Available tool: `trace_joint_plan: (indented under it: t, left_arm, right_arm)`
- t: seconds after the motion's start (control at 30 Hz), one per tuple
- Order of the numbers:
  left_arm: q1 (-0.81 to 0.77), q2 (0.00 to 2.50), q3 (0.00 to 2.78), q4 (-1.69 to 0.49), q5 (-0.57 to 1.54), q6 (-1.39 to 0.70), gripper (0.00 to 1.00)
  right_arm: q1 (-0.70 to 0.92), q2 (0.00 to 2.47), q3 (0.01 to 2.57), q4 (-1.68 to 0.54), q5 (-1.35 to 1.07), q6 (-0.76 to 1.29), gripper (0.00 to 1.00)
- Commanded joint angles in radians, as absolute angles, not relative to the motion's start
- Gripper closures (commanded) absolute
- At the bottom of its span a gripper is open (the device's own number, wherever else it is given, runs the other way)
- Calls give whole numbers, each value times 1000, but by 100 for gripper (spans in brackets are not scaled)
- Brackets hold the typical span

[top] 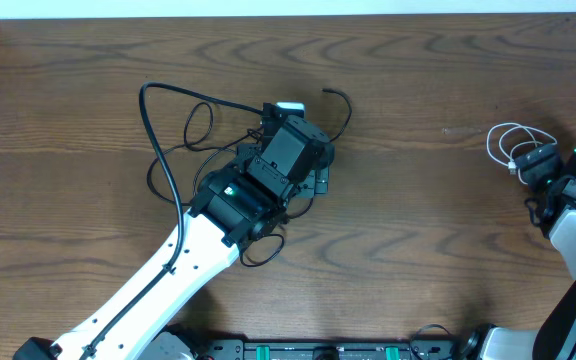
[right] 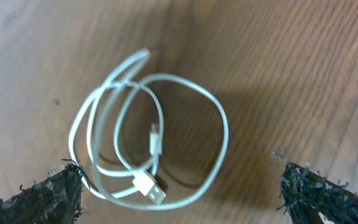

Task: Untangle cables

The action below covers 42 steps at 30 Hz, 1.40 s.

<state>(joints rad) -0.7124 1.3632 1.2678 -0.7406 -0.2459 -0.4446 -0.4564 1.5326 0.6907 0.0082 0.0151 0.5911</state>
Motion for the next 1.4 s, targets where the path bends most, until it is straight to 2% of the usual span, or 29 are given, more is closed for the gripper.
trace_joint_plan:
  t: [0.0,0.2,0.6,1.07,1.37]
  left_arm:
    - [-710,1361,1282,-744,-263,-442,7]
    - [-710,1361,1282,-744,-263,-442,7]
    - [-710,1361,1282,-744,-263,-442,8]
    - [-710,1361,1282,-744,-263,-442,8]
    - [-710,1361,1282,-744,-263,-442,8]
  right_arm:
    - [-464,1536,691,-52,-76,465,1]
    - [-462,1536,691,-224,-326,358,1]
    - [-423,1536,691,-360,-422,358,1]
    - [-218,1536,691,-261,-425,182,1]
    - [-140,1536,691,-228,-421,178,1]
